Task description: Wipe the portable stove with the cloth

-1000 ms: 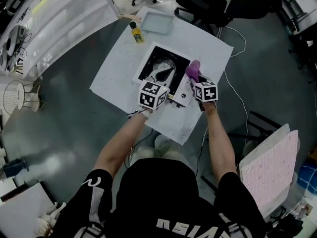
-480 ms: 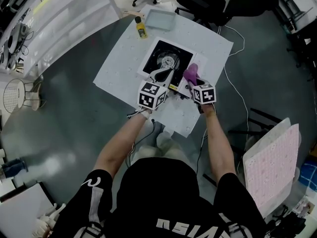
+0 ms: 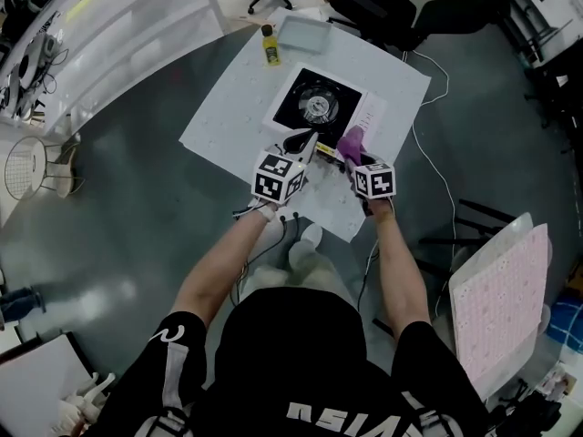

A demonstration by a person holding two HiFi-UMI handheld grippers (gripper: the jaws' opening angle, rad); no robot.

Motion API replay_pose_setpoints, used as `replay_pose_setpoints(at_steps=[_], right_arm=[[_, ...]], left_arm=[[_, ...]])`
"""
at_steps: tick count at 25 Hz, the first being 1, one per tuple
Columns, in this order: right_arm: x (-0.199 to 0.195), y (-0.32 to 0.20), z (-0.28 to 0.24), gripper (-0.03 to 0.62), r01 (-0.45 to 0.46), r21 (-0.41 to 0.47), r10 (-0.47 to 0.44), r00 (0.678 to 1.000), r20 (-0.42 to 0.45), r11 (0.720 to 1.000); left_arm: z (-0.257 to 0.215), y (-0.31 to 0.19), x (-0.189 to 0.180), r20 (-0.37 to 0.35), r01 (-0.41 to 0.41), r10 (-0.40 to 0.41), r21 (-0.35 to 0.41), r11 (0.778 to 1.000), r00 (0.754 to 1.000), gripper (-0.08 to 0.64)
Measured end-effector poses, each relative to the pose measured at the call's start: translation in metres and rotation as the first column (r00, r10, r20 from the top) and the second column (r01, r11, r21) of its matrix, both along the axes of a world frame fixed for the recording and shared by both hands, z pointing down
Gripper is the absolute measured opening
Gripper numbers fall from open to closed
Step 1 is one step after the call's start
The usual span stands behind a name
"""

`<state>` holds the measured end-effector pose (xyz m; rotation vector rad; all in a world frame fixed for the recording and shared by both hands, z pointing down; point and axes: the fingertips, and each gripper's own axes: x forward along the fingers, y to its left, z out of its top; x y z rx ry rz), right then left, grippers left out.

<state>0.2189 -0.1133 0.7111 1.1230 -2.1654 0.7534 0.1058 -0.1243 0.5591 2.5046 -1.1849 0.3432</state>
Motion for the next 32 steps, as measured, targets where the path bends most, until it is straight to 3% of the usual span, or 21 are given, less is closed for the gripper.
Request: replay_pose_setpoints(at_steps=[14, 32], right_arm=[[-0.024, 0.066, 0.001, 0.104, 0.011, -0.008, -0.011, 1.0, -0.029, 1.0], [-0.026, 0.121, -0.017, 0.104, -0.026, 0.056, 0.029, 0.998, -0.062, 0.998]], left_arm=[[-0.007, 0.054, -0.024, -0.009, -0.011, 0.012, 0.013, 1.0, 1.0, 0.006], [-0.012, 0.132, -0.047, -0.004, -0.004, 0.004, 0.016, 1.0, 1.0, 0.006]])
